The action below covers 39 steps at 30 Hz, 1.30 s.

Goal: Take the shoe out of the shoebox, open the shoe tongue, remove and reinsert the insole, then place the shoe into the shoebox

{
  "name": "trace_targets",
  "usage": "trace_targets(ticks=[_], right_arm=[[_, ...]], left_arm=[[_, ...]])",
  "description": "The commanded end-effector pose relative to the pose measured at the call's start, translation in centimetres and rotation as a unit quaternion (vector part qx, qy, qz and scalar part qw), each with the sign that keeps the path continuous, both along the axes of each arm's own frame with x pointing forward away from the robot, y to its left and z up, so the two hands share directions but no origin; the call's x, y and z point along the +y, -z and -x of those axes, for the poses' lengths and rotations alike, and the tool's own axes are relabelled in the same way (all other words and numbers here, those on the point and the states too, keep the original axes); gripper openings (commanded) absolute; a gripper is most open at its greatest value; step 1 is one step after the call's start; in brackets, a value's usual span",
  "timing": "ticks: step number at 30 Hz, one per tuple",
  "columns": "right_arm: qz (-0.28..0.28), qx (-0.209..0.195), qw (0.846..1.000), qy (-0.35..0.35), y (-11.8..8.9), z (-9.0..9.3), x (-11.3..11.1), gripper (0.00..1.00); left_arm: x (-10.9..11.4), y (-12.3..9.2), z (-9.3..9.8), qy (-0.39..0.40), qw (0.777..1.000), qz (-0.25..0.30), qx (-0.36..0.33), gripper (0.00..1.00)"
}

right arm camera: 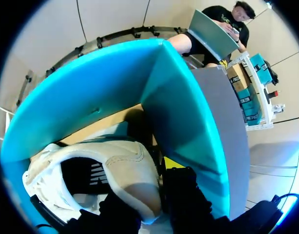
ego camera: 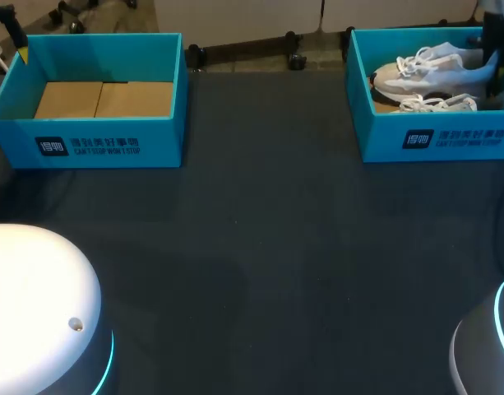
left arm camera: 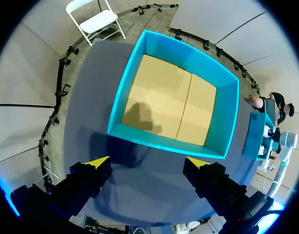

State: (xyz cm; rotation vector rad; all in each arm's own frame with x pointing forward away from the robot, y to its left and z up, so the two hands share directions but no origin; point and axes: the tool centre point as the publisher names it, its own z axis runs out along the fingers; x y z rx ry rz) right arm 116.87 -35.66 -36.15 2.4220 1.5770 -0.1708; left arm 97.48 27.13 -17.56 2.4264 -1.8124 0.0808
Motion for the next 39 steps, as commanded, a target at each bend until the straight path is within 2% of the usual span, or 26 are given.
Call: trace_targets(ticks=[1,20,21,22,24,26,30,33,34,36,39], right_arm=[[-0.004,-0.001,1.0,-0.001,-0.2,0.6,0.3,0.0],[-0.018,0.023,1.0,-0.007,1.8,1.7,1.0,0.0],[-0.021,0.024,0.999,-0.006,1.9,1.7,1.0,0.07],[-0.027,0.025,0.999,-0.006,2.0,1.7,1.0,0.22],[-0.032,0.025,0.999,-0.007,2.1,1.8,1.0,0.36],[-0.037,0.024,0.999,-0.009,2.0,1.8,1.0,0.43],[-0.041,0.017,0.999,-0.014,1.2,1.9,1.1,0.49],[-0.047,0.008,0.999,-0.02,0.3,2.0,1.3,0.87],[-0.051,0.004,0.998,-0.024,-0.2,2.1,1.3,0.95],[-0.055,-0.004,0.998,-0.032,-1.2,2.3,1.6,1.0],[-0.059,-0.01,0.997,-0.042,-2.7,2.7,2.2,1.0]], left_arm=[[0.0,0.0,0.2,0.0,1.0,-0.001,-0.002,1.0],[0.0,0.0,0.2,0.0,1.0,-0.001,-0.002,1.0],[0.0,0.0,0.2,0.0,1.0,-0.001,-0.002,1.0],[0.0,0.0,0.2,0.0,1.0,-0.001,-0.002,1.0],[0.0,0.0,0.2,0.0,1.0,-0.001,-0.002,1.0],[0.0,0.0,0.2,0.0,1.0,-0.001,-0.002,1.0],[0.0,0.0,0.2,0.0,1.0,-0.001,-0.002,1.0],[0.0,0.0,0.2,0.0,1.0,-0.001,-0.002,1.0],[0.0,0.0,0.2,0.0,1.0,-0.001,-0.002,1.0],[0.0,0.0,0.2,0.0,1.0,-0.001,-0.002,1.0],[0.0,0.0,0.2,0.0,1.0,-0.001,-0.002,1.0]])
